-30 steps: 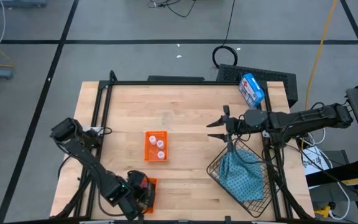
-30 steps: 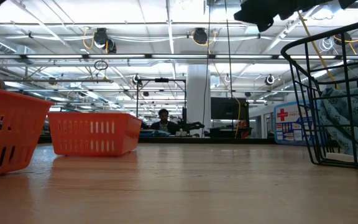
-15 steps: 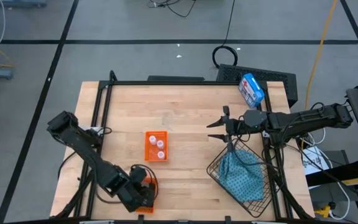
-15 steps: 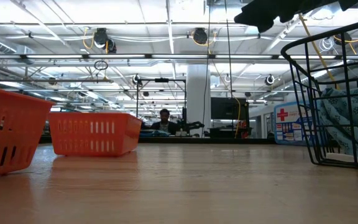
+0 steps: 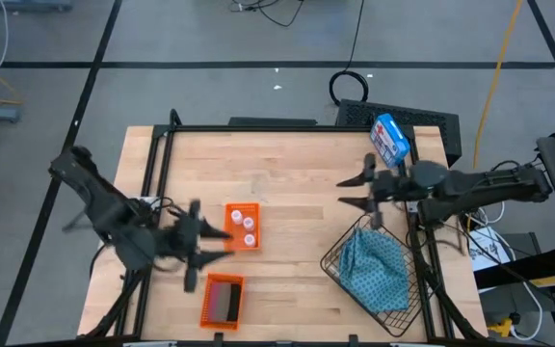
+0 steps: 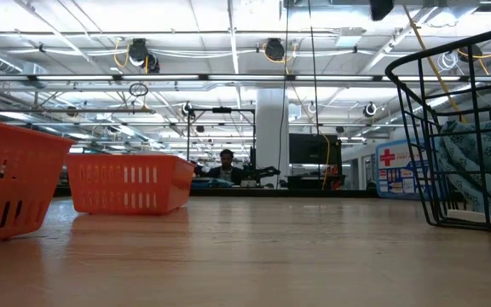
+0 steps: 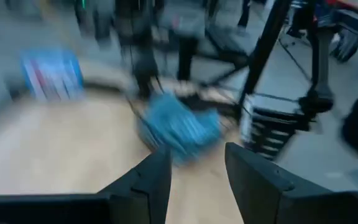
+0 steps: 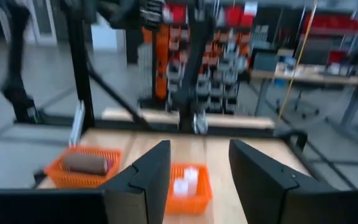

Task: Pick & Place Medicine items
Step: Return to Home Position

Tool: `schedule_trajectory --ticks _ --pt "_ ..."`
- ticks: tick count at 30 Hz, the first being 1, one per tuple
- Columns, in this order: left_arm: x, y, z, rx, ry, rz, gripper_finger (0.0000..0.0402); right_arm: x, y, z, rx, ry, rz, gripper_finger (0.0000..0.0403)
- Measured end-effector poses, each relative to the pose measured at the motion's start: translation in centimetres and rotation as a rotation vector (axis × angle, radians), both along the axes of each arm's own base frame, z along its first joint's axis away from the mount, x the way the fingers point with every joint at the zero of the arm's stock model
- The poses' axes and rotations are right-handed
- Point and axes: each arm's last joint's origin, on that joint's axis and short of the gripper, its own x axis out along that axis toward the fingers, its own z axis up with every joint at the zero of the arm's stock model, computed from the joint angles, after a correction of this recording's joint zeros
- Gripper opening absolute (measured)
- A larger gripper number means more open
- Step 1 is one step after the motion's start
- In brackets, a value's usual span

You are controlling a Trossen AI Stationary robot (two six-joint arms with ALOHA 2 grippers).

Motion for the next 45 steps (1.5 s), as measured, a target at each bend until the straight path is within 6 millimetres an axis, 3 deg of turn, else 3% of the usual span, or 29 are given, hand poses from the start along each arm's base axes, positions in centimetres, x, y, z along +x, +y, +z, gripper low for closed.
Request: schedule_trajectory --ticks 5,9,13,18,23,27,37,45 --pt "-1.8 3.3 2.7 0.376 -0.09 -0.047 0.0157 -3.7 -0.3 2.1 0.076 -0.146 0.003 0.0155" --pt "-2.4 6.1 2.3 0.503 -0.05 0.005 0.0157 -6.2 -0.5 2.9 0.144 -0.212 0.009 0.0155" --pt "-1.2 8.9 -0.9 0.481 -0.008 0.03 0.0157 -7.5 -0.7 2.0 0.202 -0.201 0.011 0.0155" --pt "0.0 12.6 -7.7 0.377 -0.105 -0.032 0.0157 -6.9 -0.5 -1.5 0.2 -0.136 0.03 0.0155" --pt "-2.2 16.6 -12.1 0.277 -0.166 0.046 0.0157 -6.1 -0.5 -4.1 0.151 -0.135 0.022 0.0155" --pt "-5.1 19.0 -12.9 0.258 -0.235 0.094 0.0157 -6.4 -1.0 -4.7 0.111 -0.113 -0.092 0.0155" --pt "-10.8 20.9 -13.4 0.289 -0.247 0.206 0.0157 -8.9 -2.4 -4.6 0.004 -0.147 -0.313 0.0155" --pt "-11.5 21.3 -16.2 0.228 -0.304 0.262 0.0157 -9.7 -2.7 -7.2 0.027 -0.237 -0.353 0.0155"
